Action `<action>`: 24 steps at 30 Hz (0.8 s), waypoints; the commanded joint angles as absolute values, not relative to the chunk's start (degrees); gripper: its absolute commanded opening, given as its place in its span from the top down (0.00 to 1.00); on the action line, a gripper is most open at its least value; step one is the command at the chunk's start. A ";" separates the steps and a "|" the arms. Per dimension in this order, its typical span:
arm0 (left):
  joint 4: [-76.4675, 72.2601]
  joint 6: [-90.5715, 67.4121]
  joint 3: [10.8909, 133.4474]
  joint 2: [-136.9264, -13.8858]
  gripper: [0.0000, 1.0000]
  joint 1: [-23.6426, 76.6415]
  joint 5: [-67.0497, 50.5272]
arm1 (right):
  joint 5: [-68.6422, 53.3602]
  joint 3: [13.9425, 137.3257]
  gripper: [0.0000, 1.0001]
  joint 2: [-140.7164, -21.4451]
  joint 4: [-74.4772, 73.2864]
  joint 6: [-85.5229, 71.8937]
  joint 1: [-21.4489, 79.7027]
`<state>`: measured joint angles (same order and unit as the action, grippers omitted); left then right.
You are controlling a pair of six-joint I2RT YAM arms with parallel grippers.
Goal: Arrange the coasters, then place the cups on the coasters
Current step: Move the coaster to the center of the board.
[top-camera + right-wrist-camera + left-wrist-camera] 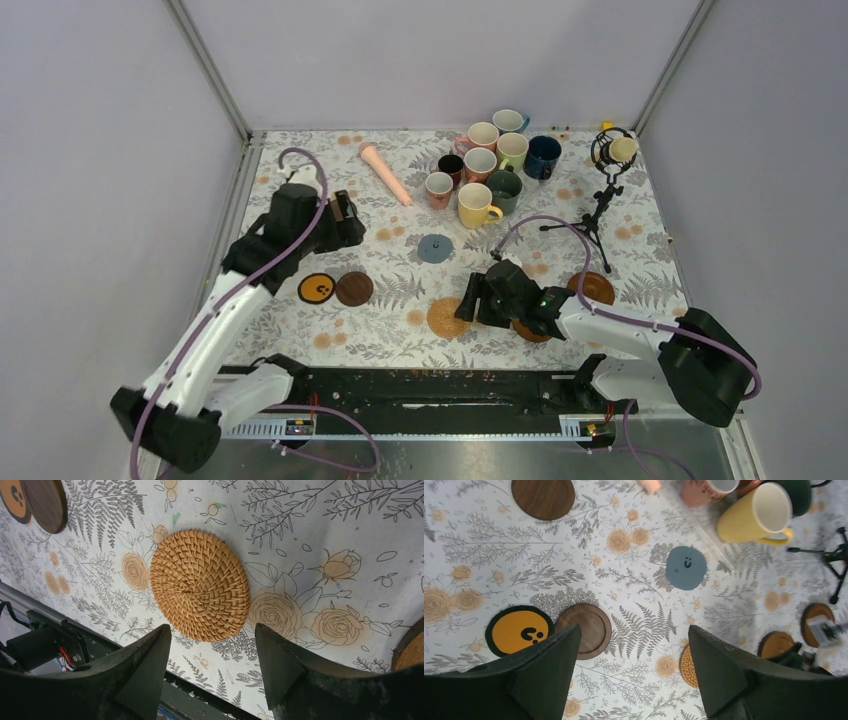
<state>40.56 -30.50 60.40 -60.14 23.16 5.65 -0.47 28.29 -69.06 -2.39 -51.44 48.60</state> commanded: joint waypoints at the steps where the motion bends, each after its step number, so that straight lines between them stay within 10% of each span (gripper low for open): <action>1: 38.41 -22.33 59.75 -53.60 0.15 23.00 6.72 | 3.26 28.39 0.31 -70.83 -2.38 -53.40 49.84; 6: 36.68 -22.14 55.89 -50.62 0.02 23.02 8.46 | 3.16 30.14 0.35 -75.50 -0.71 -55.05 50.26; 24: 38.25 -22.68 57.19 -51.49 0.01 22.91 7.73 | 2.26 44.72 0.59 -93.68 6.11 -57.57 50.80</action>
